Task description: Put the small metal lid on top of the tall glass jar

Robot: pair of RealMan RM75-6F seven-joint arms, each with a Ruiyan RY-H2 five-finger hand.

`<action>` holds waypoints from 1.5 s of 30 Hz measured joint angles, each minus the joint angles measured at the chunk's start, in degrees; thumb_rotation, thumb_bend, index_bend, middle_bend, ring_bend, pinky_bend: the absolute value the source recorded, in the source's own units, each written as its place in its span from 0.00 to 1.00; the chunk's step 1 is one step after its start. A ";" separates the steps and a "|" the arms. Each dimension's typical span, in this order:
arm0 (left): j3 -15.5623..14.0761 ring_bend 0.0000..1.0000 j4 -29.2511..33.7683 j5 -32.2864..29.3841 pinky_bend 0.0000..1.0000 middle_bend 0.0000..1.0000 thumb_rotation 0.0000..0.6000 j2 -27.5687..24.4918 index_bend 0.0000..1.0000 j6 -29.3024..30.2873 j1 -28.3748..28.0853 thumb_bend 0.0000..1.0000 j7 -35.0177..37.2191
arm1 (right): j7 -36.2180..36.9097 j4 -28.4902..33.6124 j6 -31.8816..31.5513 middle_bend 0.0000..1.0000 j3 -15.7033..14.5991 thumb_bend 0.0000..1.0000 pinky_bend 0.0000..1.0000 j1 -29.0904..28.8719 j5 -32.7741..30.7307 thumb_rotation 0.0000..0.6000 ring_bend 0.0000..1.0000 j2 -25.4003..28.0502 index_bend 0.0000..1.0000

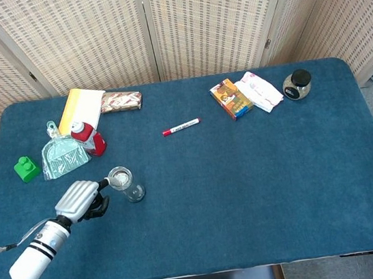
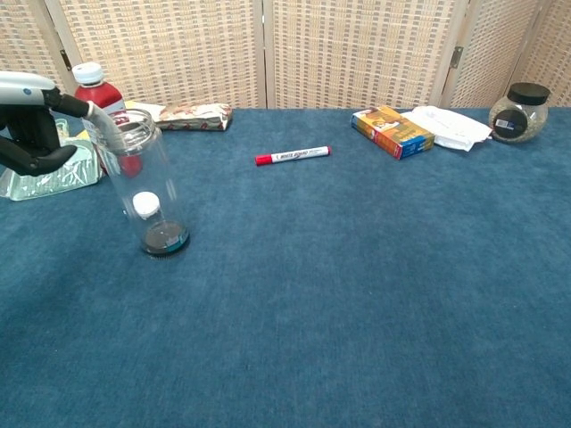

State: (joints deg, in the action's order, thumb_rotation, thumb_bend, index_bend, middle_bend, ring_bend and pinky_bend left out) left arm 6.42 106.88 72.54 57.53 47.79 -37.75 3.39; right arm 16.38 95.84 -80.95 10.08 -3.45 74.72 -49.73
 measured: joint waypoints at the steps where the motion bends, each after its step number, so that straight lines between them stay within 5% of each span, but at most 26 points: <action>1: 0.00 0.97 -0.03 -0.14 1.00 0.99 1.00 0.04 0.28 -0.09 -0.07 0.66 -0.09 | 0.02 -0.03 -0.01 0.34 0.00 0.23 0.33 0.02 0.00 1.00 0.22 -0.01 0.26; 45: 1.21 0.97 2.23 -3.07 1.00 0.99 1.00 -1.37 0.28 4.06 0.92 0.66 -1.75 | 1.38 -0.98 -0.31 0.34 -0.07 0.23 0.33 0.63 0.22 1.00 0.22 -0.43 0.26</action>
State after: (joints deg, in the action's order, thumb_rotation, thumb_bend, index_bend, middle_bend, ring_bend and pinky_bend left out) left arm 7.63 109.10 69.47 56.15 51.85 -36.84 1.65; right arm 17.76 94.86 -81.26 10.01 -2.81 74.94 -50.16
